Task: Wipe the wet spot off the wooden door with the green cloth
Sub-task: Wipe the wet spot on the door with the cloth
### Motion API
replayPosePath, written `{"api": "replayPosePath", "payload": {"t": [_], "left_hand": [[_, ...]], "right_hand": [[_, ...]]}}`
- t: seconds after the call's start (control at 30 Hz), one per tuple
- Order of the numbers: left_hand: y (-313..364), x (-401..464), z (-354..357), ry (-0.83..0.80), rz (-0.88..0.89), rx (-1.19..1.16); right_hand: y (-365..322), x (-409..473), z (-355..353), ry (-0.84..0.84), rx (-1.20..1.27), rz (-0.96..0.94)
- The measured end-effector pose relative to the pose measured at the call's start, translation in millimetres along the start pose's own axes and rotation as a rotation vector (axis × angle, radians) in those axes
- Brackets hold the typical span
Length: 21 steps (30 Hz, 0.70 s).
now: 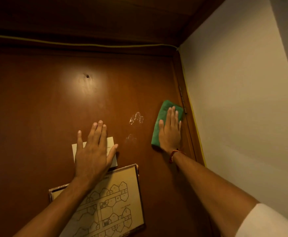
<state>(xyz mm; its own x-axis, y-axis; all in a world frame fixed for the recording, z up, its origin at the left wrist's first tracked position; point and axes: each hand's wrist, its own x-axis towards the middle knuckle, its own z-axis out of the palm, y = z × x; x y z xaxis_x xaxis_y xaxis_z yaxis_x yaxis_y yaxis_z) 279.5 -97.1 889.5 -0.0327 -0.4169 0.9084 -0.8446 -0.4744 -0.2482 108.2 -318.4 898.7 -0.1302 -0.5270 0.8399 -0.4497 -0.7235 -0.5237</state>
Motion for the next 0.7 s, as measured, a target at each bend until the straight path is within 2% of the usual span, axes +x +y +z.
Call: {"api": "replayPosePath", "payload": {"t": [0.17, 0.3, 0.43, 0.5, 0.6, 0.7], "left_hand": [[-0.4, -1.6, -0.4, 0.003, 0.01, 0.009], [-2.0, -0.5, -1.2, -0.002, 0.014, 0.009], [-5.6, -0.7, 0.4, -0.016, 0.024, 0.027], [-6.3, -0.6, 0.2, -0.017, 0.031, 0.021], [-8.5, -1.1, -1.0, -0.014, 0.043, 0.017], [-10.9, -2.3, -1.2, -0.017, 0.051, 0.022]], "right_hand": [[6.5, -47.3, 8.2, -0.042, -0.058, -0.295], [29.0, -49.7, 9.0, -0.021, -0.039, -0.209], [-1.5, -2.7, 3.2, 0.025, 0.039, -0.05], [-12.9, -5.9, 5.0, 0.016, 0.012, -0.145], [-7.8, -45.6, 10.6, -0.055, -0.039, -0.388], [8.3, -62.1, 13.2, -0.063, -0.03, -0.386]]}}
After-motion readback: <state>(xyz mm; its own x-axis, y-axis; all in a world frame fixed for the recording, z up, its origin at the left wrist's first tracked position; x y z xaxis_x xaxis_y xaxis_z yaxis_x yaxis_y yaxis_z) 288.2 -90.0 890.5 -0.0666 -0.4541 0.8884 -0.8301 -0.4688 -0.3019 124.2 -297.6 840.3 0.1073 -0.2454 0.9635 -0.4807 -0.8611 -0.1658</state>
